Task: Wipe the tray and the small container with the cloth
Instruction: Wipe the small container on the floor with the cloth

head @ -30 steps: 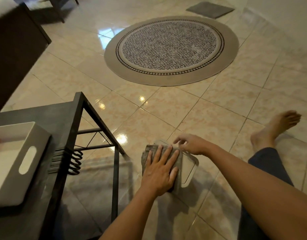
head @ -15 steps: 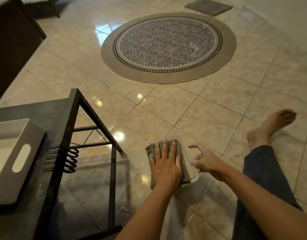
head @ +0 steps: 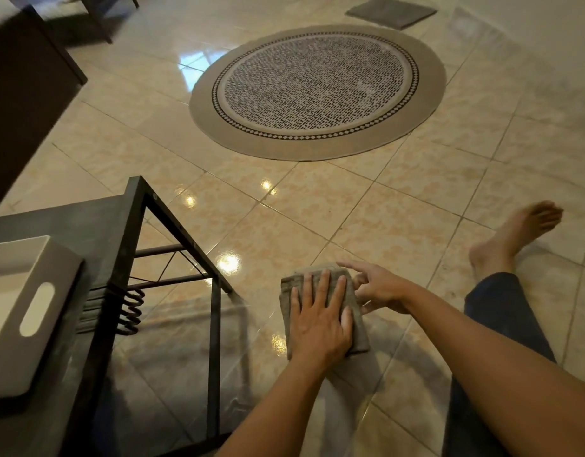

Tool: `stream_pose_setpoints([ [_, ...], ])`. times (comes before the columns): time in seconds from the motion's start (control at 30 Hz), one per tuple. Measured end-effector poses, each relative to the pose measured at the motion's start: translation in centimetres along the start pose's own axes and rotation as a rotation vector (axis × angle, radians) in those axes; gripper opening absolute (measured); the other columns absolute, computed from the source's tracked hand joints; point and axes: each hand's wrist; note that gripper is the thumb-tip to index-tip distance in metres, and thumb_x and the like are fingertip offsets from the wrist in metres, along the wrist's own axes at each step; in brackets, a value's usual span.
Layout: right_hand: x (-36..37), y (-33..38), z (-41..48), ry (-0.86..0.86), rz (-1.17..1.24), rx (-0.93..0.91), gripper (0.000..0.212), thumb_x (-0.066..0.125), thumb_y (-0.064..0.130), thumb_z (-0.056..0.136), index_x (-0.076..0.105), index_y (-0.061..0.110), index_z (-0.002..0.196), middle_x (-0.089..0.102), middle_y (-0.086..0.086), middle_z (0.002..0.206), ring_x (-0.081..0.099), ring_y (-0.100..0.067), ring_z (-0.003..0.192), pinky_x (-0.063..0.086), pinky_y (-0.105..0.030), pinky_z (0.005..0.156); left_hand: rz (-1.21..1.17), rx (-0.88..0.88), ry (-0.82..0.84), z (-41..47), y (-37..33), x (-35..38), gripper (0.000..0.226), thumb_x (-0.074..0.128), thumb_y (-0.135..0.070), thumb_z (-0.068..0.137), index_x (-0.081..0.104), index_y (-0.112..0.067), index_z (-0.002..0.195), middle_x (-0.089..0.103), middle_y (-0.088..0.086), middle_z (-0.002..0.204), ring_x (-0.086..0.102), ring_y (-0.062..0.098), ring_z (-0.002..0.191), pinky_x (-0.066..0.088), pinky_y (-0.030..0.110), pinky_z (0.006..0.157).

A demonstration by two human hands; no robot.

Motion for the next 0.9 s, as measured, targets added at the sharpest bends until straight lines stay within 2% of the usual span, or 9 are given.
stream_pose_setpoints([
  [0.07,0.0,-0.5,0.0,-0.002,0.024,-0.001,0.087,0.053,-0.022,0.079,0.039,0.031,0.147,0.052,-0.015,0.085,0.061,-0.026,0.076,0.063,-0.043,0.068,0.030,-0.024,0.015,1.6,0.1,-0.3,0.062,0.016,-0.050,0.099,-0.010,-0.036,0.153,-0.018,0.000,0.163,-0.021,0.025,0.148,-0.009,0.051,0.120],
  [0.17,0.4,-0.8,-0.1,-0.037,0.045,-0.003,0.083,0.059,-0.018,0.081,0.040,0.029,0.147,0.051,-0.012,0.081,0.058,-0.019,0.066,0.062,-0.039,0.064,0.013,-0.194,0.003,1.6,0.7,-0.5,0.063,0.013,-0.050,0.099,-0.015,-0.032,0.153,-0.021,0.004,0.162,-0.023,0.028,0.147,-0.013,0.051,0.119],
  [0.23,0.4,-1.0,0.0,-0.045,0.062,-0.002,0.081,0.061,-0.016,0.081,0.042,0.029,0.146,0.051,-0.011,0.081,0.058,-0.018,0.064,0.062,-0.040,0.064,0.021,-0.245,-0.004,-0.2,0.0,-0.1,0.063,0.011,-0.050,0.099,-0.016,-0.030,0.152,-0.023,0.006,0.161,-0.025,0.029,0.146,-0.014,0.051,0.118],
  [0.4,0.6,-1.0,0.1,-0.061,0.012,-0.015,0.083,0.056,-0.020,0.077,0.044,0.028,0.143,0.053,-0.017,0.088,0.057,-0.029,0.079,0.059,-0.056,0.075,0.032,-0.123,0.047,0.9,-1.8,0.4,0.061,0.011,-0.048,0.099,-0.015,-0.032,0.152,-0.023,0.002,0.161,-0.024,0.028,0.147,-0.011,0.054,0.118],
  [0.57,0.7,-1.2,-0.1,-0.077,0.100,-0.003,0.079,0.059,-0.019,0.081,0.044,0.027,0.144,0.053,-0.012,0.083,0.059,-0.025,0.073,0.063,-0.047,0.071,0.013,-0.239,0.044,-0.5,0.9,-0.6,0.066,-0.003,-0.050,0.091,-0.024,-0.029,0.150,-0.030,0.007,0.159,-0.032,0.030,0.143,-0.012,0.054,0.118],
  [0.63,0.7,-1.1,-0.1,-0.070,0.118,0.001,0.078,0.058,-0.019,0.081,0.045,0.026,0.143,0.052,-0.011,0.081,0.058,-0.025,0.071,0.063,-0.042,0.064,0.020,-0.245,0.042,-2.6,-0.3,0.0,0.064,0.004,-0.048,0.095,-0.023,-0.029,0.150,-0.032,0.006,0.157,-0.034,0.030,0.142,-0.014,0.053,0.117],
  [0.73,0.5,-1.1,-0.1,-0.063,0.105,0.007,0.080,0.054,-0.022,0.080,0.045,0.026,0.144,0.051,-0.010,0.078,0.055,-0.022,0.068,0.061,-0.036,0.056,-0.001,-0.165,0.037,-3.5,-2.6,1.5,0.065,0.013,-0.049,0.097,-0.020,-0.032,0.151,-0.033,0.003,0.157,-0.033,0.027,0.143,-0.015,0.053,0.116],
  [0.83,0.5,-1.3,-0.3,-0.083,0.112,0.017,0.079,0.055,-0.021,0.081,0.045,0.027,0.143,0.051,-0.010,0.077,0.057,-0.020,0.067,0.062,-0.039,0.060,-0.001,-0.152,0.042,-3.7,-1.9,1.4,0.065,0.016,-0.050,0.098,-0.019,-0.034,0.151,-0.031,0.001,0.158,-0.035,0.023,0.142,-0.019,0.051,0.115],
  [0.9,0.6,-1.5,-0.3,-0.097,0.134,0.014,0.075,0.058,-0.019,0.083,0.046,0.026,0.142,0.051,-0.010,0.077,0.059,-0.019,0.065,0.063,-0.041,0.063,0.033,-0.182,-0.002,-5.0,-1.0,1.4,0.065,0.019,-0.050,0.098,-0.012,-0.033,0.153,-0.023,0.003,0.161,-0.031,0.024,0.144,-0.018,0.051,0.115],
])
Point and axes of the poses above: each hand's wrist, its own z-axis towards the middle knuckle, its own x-axis out of the palm, y = z × x
